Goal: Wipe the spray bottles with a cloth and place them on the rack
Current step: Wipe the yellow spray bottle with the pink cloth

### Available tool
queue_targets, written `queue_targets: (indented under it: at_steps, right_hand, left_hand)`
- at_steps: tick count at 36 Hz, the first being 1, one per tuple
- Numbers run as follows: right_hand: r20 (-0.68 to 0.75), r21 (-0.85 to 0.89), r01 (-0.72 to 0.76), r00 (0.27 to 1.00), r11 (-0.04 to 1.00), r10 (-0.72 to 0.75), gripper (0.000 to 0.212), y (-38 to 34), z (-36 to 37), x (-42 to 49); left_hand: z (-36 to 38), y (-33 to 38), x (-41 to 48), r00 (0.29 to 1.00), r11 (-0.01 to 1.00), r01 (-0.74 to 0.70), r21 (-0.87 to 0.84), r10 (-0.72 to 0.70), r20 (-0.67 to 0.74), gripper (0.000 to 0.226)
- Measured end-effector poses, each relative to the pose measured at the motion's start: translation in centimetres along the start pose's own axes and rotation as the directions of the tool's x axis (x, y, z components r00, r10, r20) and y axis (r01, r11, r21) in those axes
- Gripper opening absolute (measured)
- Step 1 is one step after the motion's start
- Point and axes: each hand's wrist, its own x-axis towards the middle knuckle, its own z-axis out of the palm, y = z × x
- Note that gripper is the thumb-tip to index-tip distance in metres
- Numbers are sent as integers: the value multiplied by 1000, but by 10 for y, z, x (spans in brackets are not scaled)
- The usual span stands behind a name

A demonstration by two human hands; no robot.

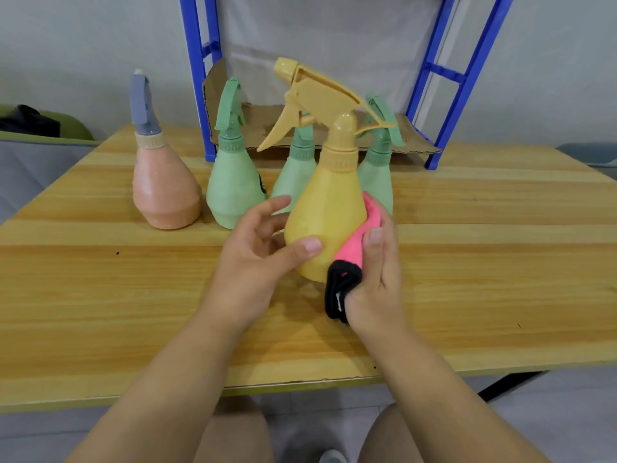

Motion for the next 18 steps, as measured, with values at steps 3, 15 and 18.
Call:
queue_targets:
  at_steps: [3,15,18]
  right_hand:
    - [24,247,-169,985,954,168,47,-7,-5,2]
    - [-32,20,-104,994,994,104,78,2,-3,0]
    - [-28,-75,7,1000,997,-9,74,4,-2,-1]
  left_hand:
    - [-2,4,-1,998,988,39,-147,-30,60,80]
    - [8,6,-2,998,997,51,-64,-54,-44,36]
    - [8,4,-3,999,1000,21,-18,-21,25,38]
